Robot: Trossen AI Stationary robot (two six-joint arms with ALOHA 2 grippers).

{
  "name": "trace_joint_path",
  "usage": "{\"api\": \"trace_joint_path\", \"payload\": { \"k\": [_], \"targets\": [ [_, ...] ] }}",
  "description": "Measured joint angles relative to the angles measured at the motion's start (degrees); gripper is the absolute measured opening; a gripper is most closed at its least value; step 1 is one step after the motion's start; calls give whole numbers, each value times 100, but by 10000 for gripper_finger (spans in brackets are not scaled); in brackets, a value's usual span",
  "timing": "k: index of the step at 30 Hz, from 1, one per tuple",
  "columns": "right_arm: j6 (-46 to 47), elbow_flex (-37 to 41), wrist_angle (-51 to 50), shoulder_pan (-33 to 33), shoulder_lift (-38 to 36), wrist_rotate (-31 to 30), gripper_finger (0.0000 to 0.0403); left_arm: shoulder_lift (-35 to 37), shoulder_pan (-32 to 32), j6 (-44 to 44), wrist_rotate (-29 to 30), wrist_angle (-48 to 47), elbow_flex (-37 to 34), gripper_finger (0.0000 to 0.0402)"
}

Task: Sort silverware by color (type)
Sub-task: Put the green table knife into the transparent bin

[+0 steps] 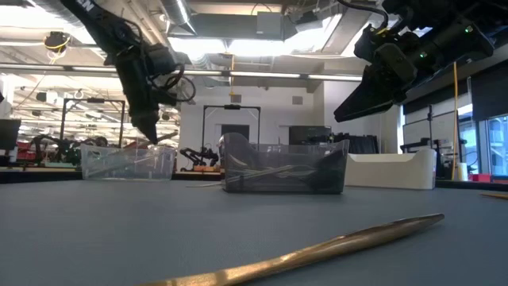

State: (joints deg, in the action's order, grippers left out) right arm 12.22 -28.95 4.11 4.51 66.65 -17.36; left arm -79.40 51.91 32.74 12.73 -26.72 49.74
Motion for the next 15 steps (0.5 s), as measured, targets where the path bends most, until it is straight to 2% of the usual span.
{"api": "trace_joint_path", "payload": {
  "k": [4, 11, 15],
  "targets": [
    [-1, 0, 3, 0, -1, -2, 179, 0, 16, -318, 234, 128, -72, 73],
    [-1, 0, 3, 0, 0, -7, 179, 31, -23, -940, 508, 15, 125, 136],
    [-1, 2, 4, -4, 0, -10, 179, 35, -197, -1638, 356, -179, 484, 150]
  ]
}}
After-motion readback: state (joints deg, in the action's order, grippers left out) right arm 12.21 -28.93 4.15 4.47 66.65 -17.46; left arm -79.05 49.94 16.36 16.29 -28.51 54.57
